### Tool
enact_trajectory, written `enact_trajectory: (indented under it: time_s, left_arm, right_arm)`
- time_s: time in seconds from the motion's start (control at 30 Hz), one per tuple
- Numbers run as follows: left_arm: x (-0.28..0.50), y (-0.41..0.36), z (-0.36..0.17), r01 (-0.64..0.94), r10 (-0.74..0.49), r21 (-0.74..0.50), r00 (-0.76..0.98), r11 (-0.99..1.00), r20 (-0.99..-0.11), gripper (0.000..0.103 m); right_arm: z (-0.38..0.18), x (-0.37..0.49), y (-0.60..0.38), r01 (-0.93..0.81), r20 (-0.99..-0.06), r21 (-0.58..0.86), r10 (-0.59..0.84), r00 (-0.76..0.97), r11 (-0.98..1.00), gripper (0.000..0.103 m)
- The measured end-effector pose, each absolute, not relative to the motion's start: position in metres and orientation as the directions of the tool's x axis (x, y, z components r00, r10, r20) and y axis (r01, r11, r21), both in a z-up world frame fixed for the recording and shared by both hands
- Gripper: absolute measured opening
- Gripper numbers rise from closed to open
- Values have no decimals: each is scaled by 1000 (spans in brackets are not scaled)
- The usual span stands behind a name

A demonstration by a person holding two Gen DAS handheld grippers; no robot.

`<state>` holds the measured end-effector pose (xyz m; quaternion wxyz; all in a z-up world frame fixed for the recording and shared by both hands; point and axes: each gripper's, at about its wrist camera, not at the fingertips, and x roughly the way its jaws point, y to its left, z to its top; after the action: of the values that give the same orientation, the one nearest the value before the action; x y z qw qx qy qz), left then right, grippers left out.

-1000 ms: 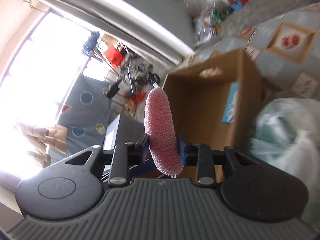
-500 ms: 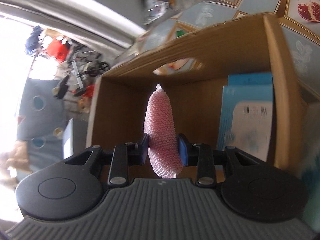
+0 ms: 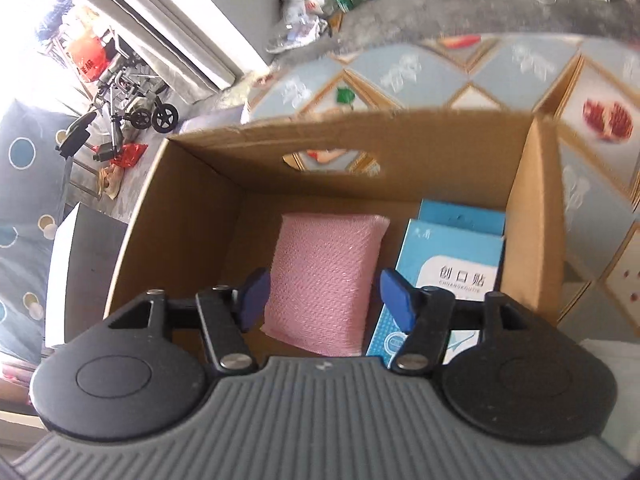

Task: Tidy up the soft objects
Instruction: 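Lower the pink sponge into the cardboard box and open the right gripper, then move the left gripper back to the table toward the cotton-swab bag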

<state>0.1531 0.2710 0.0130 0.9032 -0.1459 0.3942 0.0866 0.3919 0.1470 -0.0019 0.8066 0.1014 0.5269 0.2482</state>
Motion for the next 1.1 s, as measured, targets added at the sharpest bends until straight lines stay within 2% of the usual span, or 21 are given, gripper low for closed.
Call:
enact_trajectory:
  time_s: [0.13,0.27,0.4,0.57,0.87,1.1]
  left_arm:
    - [149,269,13,-274,39,-199,673,941,-739,66]
    - [142,262,20,-250,19,-215,693,944,-721,67]
    - [138,243,27,-194,-21,-222,707,956,-707,69]
    - [133,201,39,-84,-96,-226,724,970,-683,73]
    - [124,81,38,152,-267,-230,718,961,-643,75]
    - [127,-14,18,273,-350,-220,684,937,-640,73]
  right_arm:
    - [14,380,133,-308,-761,467,554,338,829,62]
    - [33,348,109,-337,-685,531,628,371,778,64]
    - [47,310,67,-348,-611,589,684,399,729,67]
    - [65,261,-5,-344,-576,587,677,458,733,67]
    - [76,180,-168,-226,-566,533,543,620,815,68]
    - [50,128,-283,-63,-608,418,330,722,906,68]
